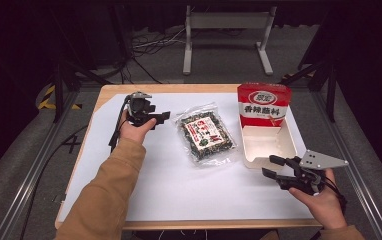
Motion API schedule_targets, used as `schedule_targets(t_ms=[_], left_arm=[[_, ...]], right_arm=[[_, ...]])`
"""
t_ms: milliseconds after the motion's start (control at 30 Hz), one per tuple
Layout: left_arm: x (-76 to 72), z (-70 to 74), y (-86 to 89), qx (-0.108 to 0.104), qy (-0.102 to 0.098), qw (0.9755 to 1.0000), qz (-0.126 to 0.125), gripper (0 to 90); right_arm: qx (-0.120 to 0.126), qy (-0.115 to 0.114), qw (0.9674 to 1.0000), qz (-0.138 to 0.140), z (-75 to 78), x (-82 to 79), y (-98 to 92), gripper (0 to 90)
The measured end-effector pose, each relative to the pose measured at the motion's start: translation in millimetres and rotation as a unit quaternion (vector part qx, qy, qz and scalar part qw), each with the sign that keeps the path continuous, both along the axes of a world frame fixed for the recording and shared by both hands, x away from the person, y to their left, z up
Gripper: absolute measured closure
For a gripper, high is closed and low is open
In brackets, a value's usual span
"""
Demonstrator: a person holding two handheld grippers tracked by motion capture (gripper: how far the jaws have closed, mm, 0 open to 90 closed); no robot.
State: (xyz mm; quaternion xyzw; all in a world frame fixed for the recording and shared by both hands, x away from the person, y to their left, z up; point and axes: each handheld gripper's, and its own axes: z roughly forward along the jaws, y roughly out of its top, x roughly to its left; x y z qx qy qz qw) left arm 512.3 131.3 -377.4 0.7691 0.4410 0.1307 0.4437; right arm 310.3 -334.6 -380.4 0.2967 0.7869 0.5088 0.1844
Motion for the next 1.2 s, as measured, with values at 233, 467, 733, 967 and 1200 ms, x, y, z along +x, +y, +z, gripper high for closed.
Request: schedule_targets(t_ms=[233,467,733,967,1200], left_arm=[[9.5,-11.5,-9.0,-0.006,-0.009,0.9998,0.016,28.9],[20.0,-14.4,-27.0,0.028,0.009,0.9995,0.009,26.4],[31.5,-25.0,-38.0,0.037,0.037,0.9985,0.017,26.8],[37.7,-38.0,-48.0,0.032,0.061,0.9976,0.012,22.0],[41.4,-43.8,-53.0,0.032,0.071,0.9969,0.010,23.1]], right_arm=[[-0.006,0.006,0.9999,0.012,-15.8,0.3,-5.2,44.3],[-0.005,0.007,0.9997,0.024,-18.9,-2.6,-8.1,43.8],[-0.009,0.011,0.9994,0.033,-25.0,-4.8,-12.1,42.7],[-0.017,0.013,0.9990,0.039,-29.9,-3.2,-9.7,41.9],[-0.019,0.015,0.9989,0.040,-32.5,-2.9,-9.6,40.7]])
